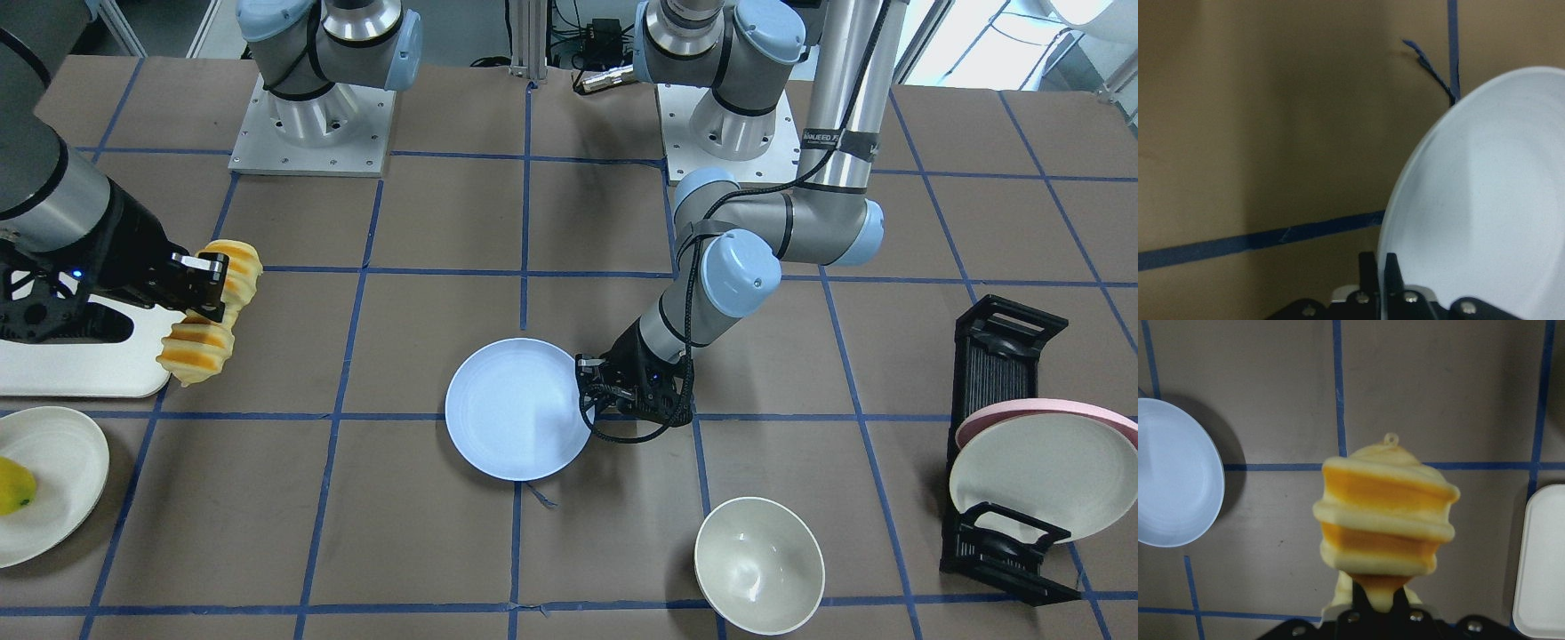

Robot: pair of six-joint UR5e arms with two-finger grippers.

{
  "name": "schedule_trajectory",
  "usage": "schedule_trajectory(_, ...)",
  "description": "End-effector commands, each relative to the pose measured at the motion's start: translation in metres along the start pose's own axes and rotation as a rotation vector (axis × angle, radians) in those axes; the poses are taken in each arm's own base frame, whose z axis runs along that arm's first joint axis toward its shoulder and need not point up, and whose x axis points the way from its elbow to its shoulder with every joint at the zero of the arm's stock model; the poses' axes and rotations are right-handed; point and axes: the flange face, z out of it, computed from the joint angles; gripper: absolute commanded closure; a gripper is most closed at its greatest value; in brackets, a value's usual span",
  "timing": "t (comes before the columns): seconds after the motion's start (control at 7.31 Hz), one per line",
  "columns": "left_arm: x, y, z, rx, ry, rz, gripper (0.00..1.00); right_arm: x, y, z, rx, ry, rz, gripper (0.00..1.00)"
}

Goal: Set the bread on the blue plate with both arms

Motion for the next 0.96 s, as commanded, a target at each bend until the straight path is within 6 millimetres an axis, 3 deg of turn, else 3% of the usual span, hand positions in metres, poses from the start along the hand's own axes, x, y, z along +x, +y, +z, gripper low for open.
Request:
schedule_trajectory(0.0,0.008,-0.018,-0.013,0.116,0.011,0.044,0.00,-0.025,-0.010,0.031,-0.025,-0.011,0.045,1.00)
schedule_trajectory(0.14,0.023,-0.026,-0.032,0.152,0.080,0.003,0.00,-0.057,-0.007,0.045,-0.045,-0.002,0.062,1.00)
schedule_trajectory(0.27,0.035,-0.039,-0.059,0.187,0.094,0.016,0.00,-0.098,-0.015,0.071,-0.036,-0.010,0.065,1.00)
schedule_trajectory(0.41,0.043,-0.050,-0.079,0.127,0.073,-0.013,0.00,-0.153,-0.012,0.094,-0.031,-0.041,0.098,1.00)
schedule_trajectory(0.55,0.054,-0.063,-0.114,0.103,0.002,-0.024,0.00,-0.194,-0.022,0.126,0.024,-0.050,0.135,1.00)
schedule_trajectory(0.82,0.081,-0.062,-0.198,0.049,-0.094,-0.052,0.00,-0.233,-0.026,0.180,0.003,-0.039,0.182,1.00)
